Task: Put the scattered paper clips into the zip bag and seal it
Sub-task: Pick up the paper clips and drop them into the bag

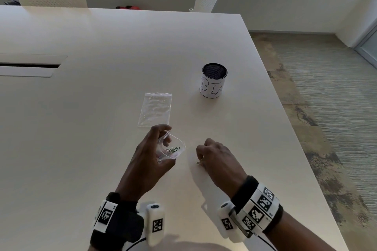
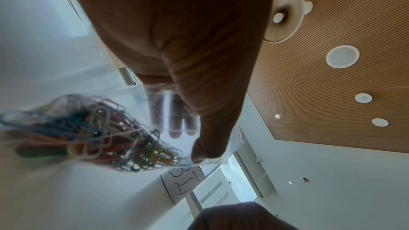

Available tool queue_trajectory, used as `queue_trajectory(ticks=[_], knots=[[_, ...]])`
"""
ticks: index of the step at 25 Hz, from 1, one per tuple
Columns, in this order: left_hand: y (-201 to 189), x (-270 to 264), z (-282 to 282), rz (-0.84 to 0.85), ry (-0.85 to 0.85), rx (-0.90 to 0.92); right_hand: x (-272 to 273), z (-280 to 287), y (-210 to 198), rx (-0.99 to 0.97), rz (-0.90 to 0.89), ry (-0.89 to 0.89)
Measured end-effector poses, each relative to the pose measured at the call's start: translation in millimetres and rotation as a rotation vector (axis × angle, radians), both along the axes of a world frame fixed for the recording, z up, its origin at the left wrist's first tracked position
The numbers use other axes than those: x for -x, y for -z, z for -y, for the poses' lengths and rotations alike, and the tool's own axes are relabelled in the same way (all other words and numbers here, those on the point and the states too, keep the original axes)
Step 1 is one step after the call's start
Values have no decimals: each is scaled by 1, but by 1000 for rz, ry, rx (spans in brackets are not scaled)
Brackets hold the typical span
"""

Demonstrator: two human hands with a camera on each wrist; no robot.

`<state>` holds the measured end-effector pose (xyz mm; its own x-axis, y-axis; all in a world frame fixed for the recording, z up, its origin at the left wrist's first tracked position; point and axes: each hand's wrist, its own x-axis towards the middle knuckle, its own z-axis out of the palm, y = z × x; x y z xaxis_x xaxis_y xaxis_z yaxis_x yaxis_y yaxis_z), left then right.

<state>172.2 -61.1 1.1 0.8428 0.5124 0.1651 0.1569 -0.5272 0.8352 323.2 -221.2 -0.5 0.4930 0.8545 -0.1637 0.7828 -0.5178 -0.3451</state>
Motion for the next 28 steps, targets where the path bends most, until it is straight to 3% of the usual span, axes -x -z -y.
queue_trajectory(ticks=[10,15,19,28], knots=[[-1,3,0,-3,-5,21,-19,6,-2,-86,-56,61],[1,1,1,6,1,12,-30,12,-14,-317,-333,217],[0,-1,2,-2,7,-1,-15,1,-42,-557,-509,198],[-3,1,3,-16,-5,-9,8,-27,-53,-637,-401,8]])
